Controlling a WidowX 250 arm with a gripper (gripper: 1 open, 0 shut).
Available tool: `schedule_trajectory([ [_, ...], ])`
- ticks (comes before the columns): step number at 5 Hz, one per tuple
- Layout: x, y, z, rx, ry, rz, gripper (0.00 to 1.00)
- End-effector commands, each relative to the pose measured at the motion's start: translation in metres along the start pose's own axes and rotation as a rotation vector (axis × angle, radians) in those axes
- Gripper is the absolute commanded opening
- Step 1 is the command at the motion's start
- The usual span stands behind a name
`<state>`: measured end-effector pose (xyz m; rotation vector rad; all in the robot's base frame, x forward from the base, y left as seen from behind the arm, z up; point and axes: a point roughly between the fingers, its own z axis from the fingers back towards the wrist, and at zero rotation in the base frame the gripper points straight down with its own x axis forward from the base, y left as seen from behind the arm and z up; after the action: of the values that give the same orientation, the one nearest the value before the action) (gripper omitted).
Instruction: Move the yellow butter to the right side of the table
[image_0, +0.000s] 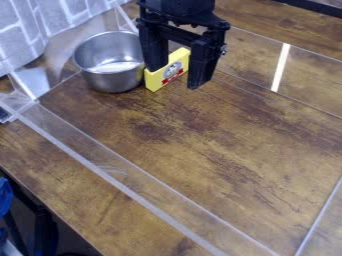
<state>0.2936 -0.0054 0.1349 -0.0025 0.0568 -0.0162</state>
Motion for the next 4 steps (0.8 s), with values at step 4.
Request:
schedule_trajectory([
  [4,0.048,0.035,-0.010,0.077,-0.065,-0.162,1.00],
])
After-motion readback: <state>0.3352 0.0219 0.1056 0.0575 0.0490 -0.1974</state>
